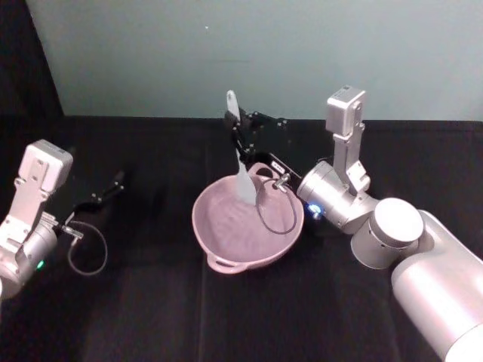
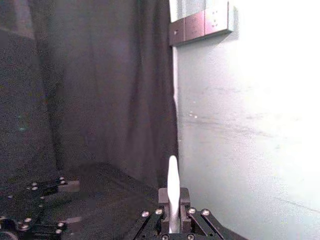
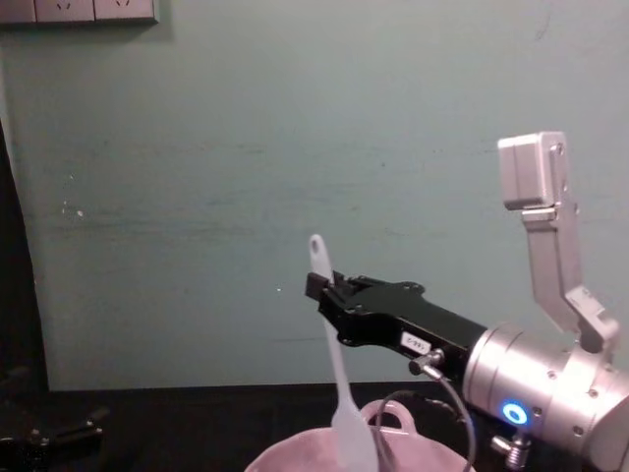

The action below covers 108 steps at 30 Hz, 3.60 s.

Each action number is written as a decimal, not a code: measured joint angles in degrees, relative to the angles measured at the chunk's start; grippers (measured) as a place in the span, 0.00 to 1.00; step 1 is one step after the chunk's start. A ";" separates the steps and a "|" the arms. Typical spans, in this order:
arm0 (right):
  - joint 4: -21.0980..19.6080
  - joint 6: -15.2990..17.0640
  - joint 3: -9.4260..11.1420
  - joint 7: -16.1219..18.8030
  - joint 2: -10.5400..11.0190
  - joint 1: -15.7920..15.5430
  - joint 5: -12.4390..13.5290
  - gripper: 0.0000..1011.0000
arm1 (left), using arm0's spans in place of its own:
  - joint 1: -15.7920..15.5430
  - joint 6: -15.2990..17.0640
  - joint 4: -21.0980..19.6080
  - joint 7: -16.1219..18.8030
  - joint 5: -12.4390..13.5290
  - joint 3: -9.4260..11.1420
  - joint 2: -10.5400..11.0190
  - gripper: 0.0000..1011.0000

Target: Use the one hand to pick up the spoon and stir the clear water in the bowl.

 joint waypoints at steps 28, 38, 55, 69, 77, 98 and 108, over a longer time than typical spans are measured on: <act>-19.76 8.09 0.17 5.79 8.13 -11.79 5.79 0.13 | 0.00 0.00 0.00 0.00 0.00 0.00 0.00 1.00; -14.80 6.12 -2.86 6.00 4.97 -8.89 5.52 0.13 | 0.00 0.00 0.00 0.00 0.00 0.00 0.00 1.00; 0.25 -3.86 -0.95 0.75 -0.32 -1.39 -0.97 0.13 | 0.00 0.00 0.00 0.00 0.00 0.00 0.00 1.00; -8.17 -1.34 2.45 1.55 4.98 -6.03 -1.07 0.13 | 0.00 0.00 0.00 0.00 0.00 0.00 0.00 1.00; -17.05 3.08 2.63 4.41 7.39 -10.90 2.92 0.12 | 0.00 0.00 0.00 0.00 0.00 0.00 0.00 1.00; -6.25 -0.09 -2.65 5.27 0.71 -5.51 2.92 0.13 | 0.00 0.00 0.00 0.00 0.00 0.00 0.00 1.00; 4.00 -5.43 -0.25 0.59 -2.22 -0.66 -0.91 0.13 | 0.00 0.00 0.00 0.00 0.00 0.00 0.00 1.00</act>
